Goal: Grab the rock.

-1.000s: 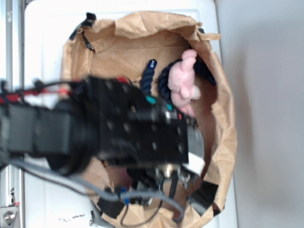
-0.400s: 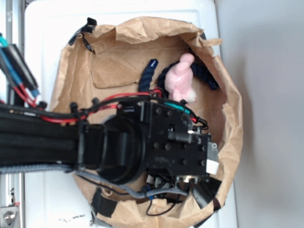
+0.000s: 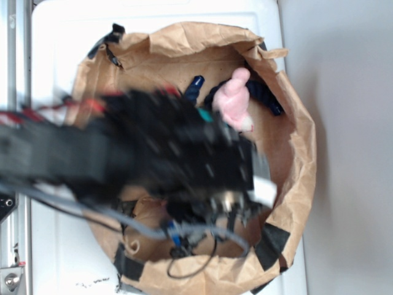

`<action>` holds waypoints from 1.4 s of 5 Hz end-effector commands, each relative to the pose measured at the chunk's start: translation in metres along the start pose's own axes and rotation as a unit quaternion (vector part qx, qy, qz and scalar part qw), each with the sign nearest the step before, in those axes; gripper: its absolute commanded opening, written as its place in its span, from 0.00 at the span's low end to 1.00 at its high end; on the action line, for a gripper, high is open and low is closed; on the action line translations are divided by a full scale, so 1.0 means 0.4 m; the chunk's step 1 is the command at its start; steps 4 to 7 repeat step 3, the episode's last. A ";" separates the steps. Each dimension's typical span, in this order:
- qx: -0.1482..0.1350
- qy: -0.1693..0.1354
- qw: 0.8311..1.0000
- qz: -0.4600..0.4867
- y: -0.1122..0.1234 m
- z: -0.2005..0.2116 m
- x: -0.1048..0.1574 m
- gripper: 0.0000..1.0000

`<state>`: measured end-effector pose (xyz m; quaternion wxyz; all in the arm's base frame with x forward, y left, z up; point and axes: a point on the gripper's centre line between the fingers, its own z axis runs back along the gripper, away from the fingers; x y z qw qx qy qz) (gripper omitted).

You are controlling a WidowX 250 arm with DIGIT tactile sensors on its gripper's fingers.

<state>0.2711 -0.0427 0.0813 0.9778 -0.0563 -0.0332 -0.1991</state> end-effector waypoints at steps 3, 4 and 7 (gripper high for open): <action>0.045 -0.039 0.992 0.111 0.064 0.290 -0.074 1.00; 0.045 -0.039 0.992 0.111 0.064 0.290 -0.074 1.00; 0.045 -0.039 0.992 0.111 0.064 0.290 -0.074 1.00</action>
